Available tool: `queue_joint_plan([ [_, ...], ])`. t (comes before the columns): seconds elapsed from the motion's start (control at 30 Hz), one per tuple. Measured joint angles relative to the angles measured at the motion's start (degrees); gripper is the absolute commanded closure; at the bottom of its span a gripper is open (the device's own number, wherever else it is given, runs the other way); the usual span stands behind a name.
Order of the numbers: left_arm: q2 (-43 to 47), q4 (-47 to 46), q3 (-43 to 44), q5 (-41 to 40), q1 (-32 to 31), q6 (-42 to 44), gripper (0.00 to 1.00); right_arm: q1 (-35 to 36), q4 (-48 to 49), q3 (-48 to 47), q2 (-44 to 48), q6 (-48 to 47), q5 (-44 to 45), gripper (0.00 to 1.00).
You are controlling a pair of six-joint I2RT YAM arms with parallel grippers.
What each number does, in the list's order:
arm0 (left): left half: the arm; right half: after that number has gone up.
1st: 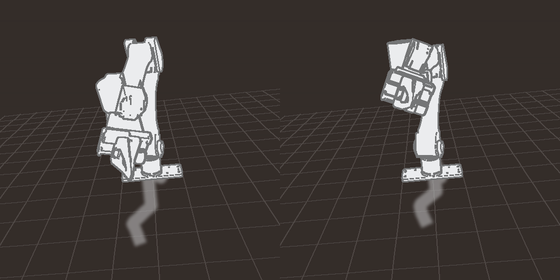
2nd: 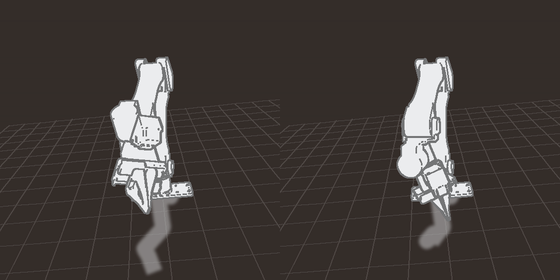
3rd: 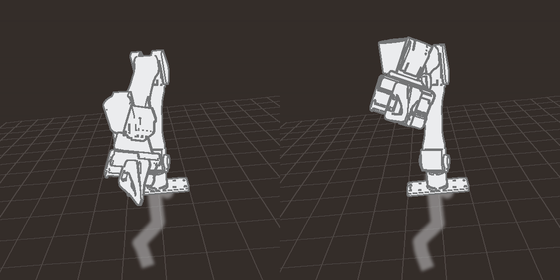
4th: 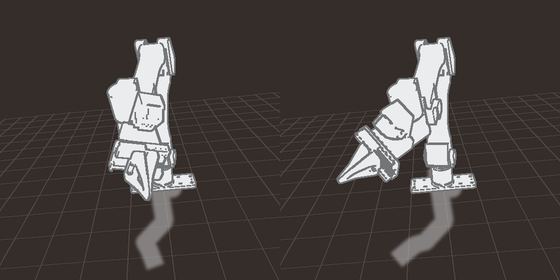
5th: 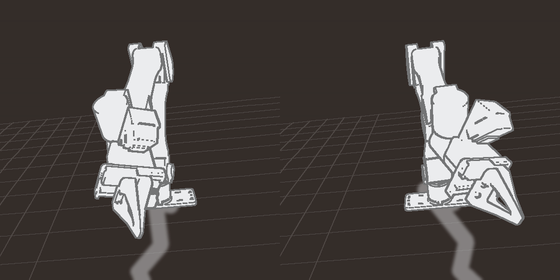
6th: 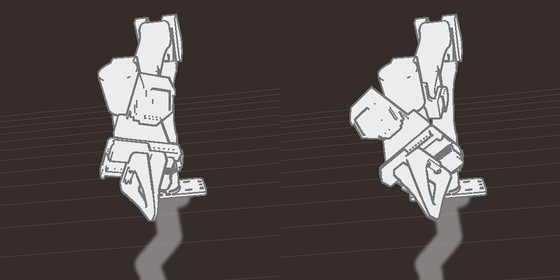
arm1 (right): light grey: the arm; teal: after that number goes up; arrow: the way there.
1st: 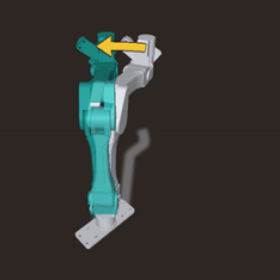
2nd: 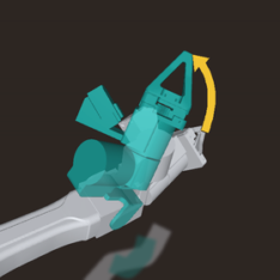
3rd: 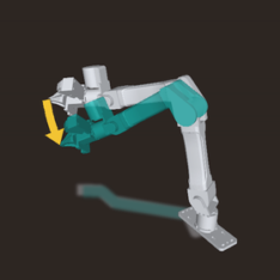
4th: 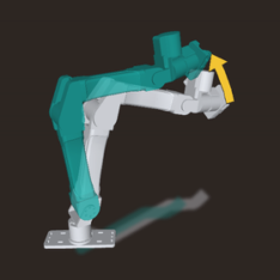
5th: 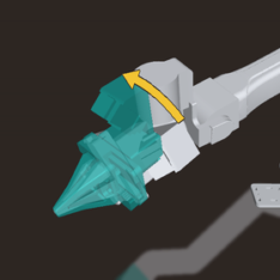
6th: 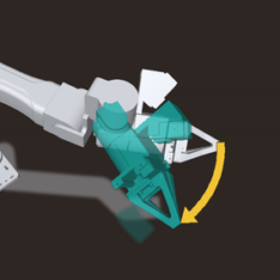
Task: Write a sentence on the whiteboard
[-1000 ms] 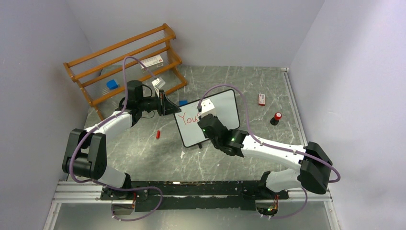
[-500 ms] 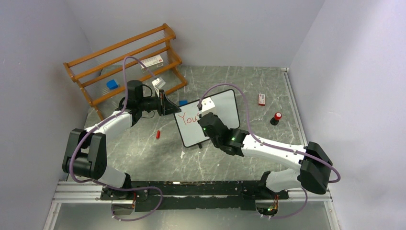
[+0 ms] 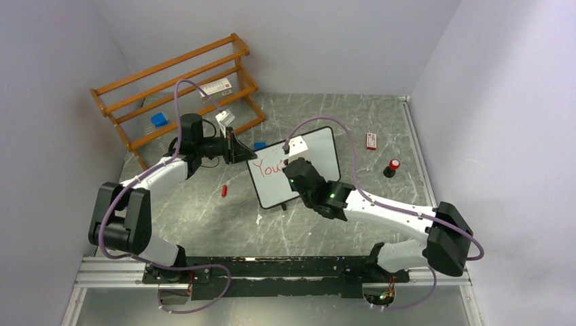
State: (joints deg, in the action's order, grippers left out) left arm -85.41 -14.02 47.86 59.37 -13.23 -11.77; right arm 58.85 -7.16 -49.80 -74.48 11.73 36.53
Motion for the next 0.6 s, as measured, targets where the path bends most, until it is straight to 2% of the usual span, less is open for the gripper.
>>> queue_joint_plan([
  [0.6, 0.0, 0.4, 0.2, 0.0, 0.0, 0.2, 0.95, -0.5, -1.4, 1.8, 3.9, 1.1, -1.9, 1.00],
])
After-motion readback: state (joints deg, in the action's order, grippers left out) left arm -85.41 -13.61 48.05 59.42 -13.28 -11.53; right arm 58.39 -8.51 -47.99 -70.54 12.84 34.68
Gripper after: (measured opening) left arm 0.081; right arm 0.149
